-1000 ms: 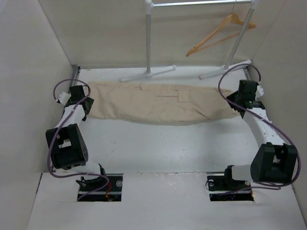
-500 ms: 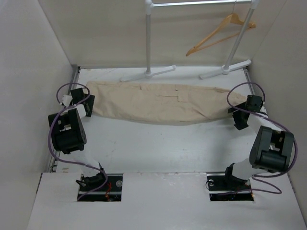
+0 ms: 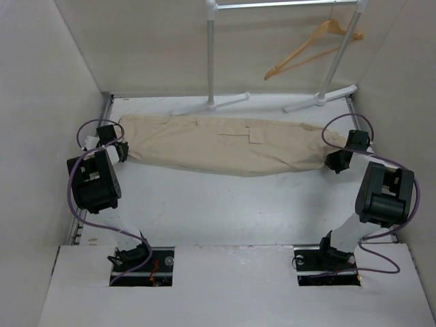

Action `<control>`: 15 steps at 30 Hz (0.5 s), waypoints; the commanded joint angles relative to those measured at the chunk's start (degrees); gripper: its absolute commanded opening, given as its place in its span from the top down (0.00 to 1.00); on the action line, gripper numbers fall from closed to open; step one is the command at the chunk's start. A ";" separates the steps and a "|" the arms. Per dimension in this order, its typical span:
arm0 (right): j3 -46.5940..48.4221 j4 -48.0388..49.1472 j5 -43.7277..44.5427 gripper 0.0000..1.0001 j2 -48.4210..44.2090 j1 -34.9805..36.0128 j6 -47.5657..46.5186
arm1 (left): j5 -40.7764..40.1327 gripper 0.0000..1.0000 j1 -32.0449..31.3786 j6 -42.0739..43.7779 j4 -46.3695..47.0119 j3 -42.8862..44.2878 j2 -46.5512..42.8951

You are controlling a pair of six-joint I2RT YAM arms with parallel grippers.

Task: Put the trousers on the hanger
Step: Fold the trousers at the center of the board.

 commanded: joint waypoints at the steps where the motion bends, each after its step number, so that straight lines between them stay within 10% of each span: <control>1: -2.49 1.20 4.47 0.97 -5.44 0.14 1.08 | -9.10 0.98 3.44 7.09 -11.23 -0.05 -3.30; 15: -19.87 -7.83 3.87 1.00 -27.29 -2.66 3.19 | -18.60 0.95 6.61 10.09 -22.92 -13.76 -25.62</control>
